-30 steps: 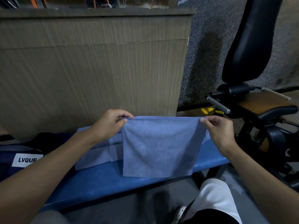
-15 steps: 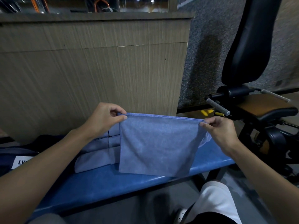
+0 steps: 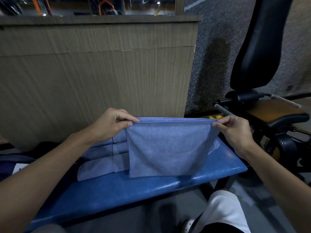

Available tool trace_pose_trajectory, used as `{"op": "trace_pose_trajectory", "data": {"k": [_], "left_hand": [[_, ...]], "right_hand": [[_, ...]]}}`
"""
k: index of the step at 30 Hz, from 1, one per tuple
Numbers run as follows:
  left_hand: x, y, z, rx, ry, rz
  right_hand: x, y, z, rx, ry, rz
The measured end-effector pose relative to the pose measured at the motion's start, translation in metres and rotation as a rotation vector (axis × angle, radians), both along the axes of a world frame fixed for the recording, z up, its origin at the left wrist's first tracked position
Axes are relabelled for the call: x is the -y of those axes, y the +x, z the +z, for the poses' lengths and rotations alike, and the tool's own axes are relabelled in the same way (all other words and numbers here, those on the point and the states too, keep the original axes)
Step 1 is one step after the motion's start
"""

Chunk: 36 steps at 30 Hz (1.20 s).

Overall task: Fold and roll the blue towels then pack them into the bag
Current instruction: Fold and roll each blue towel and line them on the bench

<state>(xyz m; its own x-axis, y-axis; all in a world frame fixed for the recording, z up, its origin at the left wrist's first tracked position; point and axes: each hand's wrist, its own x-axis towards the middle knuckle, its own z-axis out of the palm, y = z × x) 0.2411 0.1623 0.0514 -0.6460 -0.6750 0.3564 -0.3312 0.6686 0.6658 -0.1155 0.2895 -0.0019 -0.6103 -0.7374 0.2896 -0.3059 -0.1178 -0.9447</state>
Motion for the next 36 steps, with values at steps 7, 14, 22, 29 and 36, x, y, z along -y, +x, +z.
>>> {"op": "trace_pose_trajectory", "data": {"k": [7, 14, 22, 29, 36], "left_hand": [[-0.001, -0.001, 0.004, -0.007, -0.018, 0.086], [0.004, 0.000, 0.007, -0.100, -0.003, 0.219], [0.008, -0.006, 0.007, -0.055, -0.072, 0.302], [0.008, -0.021, 0.007, -0.039, 0.029, 0.369], [0.011, -0.049, 0.003, -0.310, 0.480, 0.391]], "right_hand": [[-0.002, -0.001, 0.003, -0.006, -0.004, 0.018], [-0.005, -0.001, 0.007, 0.006, 0.012, 0.071], [-0.003, -0.001, 0.012, -0.117, -0.001, 0.095], [0.005, -0.007, 0.021, -0.166, 0.101, 0.114], [0.021, -0.013, 0.033, -0.018, -0.004, 0.103]]}}
